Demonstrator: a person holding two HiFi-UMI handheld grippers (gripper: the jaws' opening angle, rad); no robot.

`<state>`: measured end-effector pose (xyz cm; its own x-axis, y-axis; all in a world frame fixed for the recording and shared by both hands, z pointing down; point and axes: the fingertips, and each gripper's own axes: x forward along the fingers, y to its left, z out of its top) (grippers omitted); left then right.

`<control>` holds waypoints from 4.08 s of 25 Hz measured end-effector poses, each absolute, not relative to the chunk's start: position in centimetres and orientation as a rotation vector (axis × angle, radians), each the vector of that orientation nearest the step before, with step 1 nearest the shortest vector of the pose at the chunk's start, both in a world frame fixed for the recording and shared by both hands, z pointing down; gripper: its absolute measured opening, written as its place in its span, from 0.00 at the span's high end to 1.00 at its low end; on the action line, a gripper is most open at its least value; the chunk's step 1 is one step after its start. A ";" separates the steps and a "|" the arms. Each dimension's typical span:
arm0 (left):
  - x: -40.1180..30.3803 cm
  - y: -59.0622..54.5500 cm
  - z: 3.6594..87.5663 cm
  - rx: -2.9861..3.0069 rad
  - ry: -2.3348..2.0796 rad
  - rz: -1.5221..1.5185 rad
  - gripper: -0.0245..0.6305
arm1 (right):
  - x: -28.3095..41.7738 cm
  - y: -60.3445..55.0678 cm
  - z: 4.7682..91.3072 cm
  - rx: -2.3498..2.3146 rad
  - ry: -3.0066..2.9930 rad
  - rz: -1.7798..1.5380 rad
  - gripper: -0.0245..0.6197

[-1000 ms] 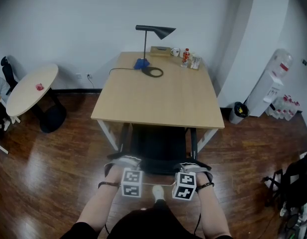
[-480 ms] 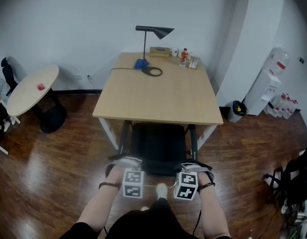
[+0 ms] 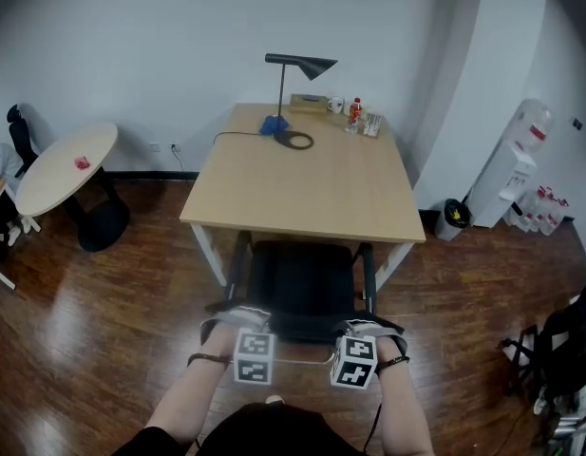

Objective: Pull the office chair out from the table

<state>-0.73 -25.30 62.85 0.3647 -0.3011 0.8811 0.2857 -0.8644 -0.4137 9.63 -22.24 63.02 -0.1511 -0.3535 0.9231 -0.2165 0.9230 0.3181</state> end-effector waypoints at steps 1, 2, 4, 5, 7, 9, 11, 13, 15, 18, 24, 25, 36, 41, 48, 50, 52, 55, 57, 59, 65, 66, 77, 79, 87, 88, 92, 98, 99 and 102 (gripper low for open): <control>-0.7 -25.2 62.9 -2.126 0.016 -1.530 0.87 | 9.6 -22.1 63.0 0.427 -1.740 -0.123 0.85; -0.6 -25.0 62.9 -2.126 0.019 -1.534 0.87 | 9.7 -21.9 63.0 0.421 -1.742 -0.119 0.85; -0.6 -24.7 63.0 -2.122 0.018 -1.541 0.87 | 9.6 -21.4 63.0 0.415 -1.744 -0.115 0.85; -0.7 -24.5 63.0 -2.120 0.016 -1.541 0.87 | 9.6 -21.2 63.1 0.417 -1.744 -0.114 0.85; -0.9 -24.3 63.0 -2.120 0.015 -1.540 0.87 | 9.4 -21.0 63.1 0.421 -1.742 -0.114 0.85; -1.1 -24.1 62.8 -2.124 0.017 -1.545 0.87 | 9.3 -20.8 63.0 0.416 -1.740 -0.115 0.85; -1.1 -23.7 62.7 -2.129 0.023 -1.548 0.87 | 9.2 -20.5 62.8 0.406 -1.741 -0.115 0.85; -1.2 -23.3 62.7 -2.132 0.028 -1.550 0.87 | 9.1 -20.1 62.8 0.394 -1.742 -0.114 0.85; -1.1 -22.6 62.8 -2.133 0.029 -1.549 0.87 | 9.2 -19.4 62.8 0.385 -1.738 -0.111 0.85; -1.2 -21.8 62.7 -2.132 0.024 -1.547 0.87 | 9.0 -18.5 62.7 0.382 -1.735 -0.105 0.85; -1.7 -20.3 62.6 -2.134 0.015 -1.550 0.87 | 8.5 -17.0 62.6 0.384 -1.741 -0.098 0.85; -1.7 -20.0 62.6 -2.135 0.015 -1.548 0.87 | 8.5 -16.7 62.6 0.381 -1.741 -0.096 0.85; -2.2 -17.3 62.6 -2.139 0.020 -1.559 0.87 | 8.0 -13.9 62.5 0.373 -1.744 -0.076 0.85; -2.5 -15.6 62.7 -2.142 0.016 -1.565 0.86 | 7.7 -12.2 62.6 0.364 -1.746 -0.075 0.85; -3.0 -14.0 62.6 -2.143 0.009 -1.578 0.86 | 7.4 -10.7 62.5 0.360 -1.730 -0.090 0.85; -3.0 -13.6 62.6 -2.144 0.011 -1.579 0.86 | 7.3 -10.3 62.4 0.349 -1.727 -0.100 0.85; -3.0 -13.2 62.6 -2.144 0.014 -1.577 0.86 | 7.2 -9.8 62.5 0.341 -1.729 -0.101 0.85; -3.0 -12.6 62.7 -2.145 0.008 -1.574 0.86 | 7.2 -9.3 62.5 0.337 -1.732 -0.098 0.85; -3.0 -11.8 62.8 -2.147 -0.014 -1.581 0.86 | 7.3 -8.6 62.6 0.329 -1.732 -0.093 0.85; -3.1 -11.2 62.8 -2.145 -0.027 -1.590 0.86 | 7.2 -7.9 62.6 0.324 -1.730 -0.089 0.85; -3.4 -10.4 62.7 -2.156 -0.006 -1.591 0.86 | 6.9 -7.1 62.4 0.323 -1.728 -0.090 0.85; -3.5 -10.1 62.6 -2.157 -0.009 -1.591 0.86 | 6.8 -6.8 62.4 0.322 -1.729 -0.089 0.85; -3.9 -7.9 62.8 -2.164 0.000 -1.591 0.86 | 6.4 -4.7 62.5 0.322 -1.735 -0.092 0.85; -4.0 -7.6 62.7 -2.162 -0.002 -1.595 0.86 | 6.3 -4.3 62.5 0.324 -1.734 -0.092 0.85; -4.2 -6.6 62.7 -2.162 -0.009 -1.594 0.86 | 6.1 -3.2 62.4 0.325 -1.725 -0.094 0.85; -4.2 -6.6 62.7 -2.160 -0.010 -1.595 0.86 | 6.2 -3.1 62.4 0.327 -1.722 -0.095 0.85; -4.5 -6.2 62.7 -2.162 -0.015 -1.609 0.86 | 6.0 -2.8 62.4 0.328 -1.724 -0.093 0.85; -4.4 -6.3 62.9 -2.156 0.005 -1.604 0.86 | 6.0 -2.8 62.5 0.344 -1.739 -0.095 0.85; -4.4 -6.4 62.9 -2.156 0.007 -1.603 0.86 | 6.0 -2.9 62.5 0.347 -1.742 -0.094 0.85; -4.3 -6.5 62.8 -2.159 0.005 -1.599 0.85 | 6.0 -3.0 62.5 0.339 -1.745 -0.091 0.85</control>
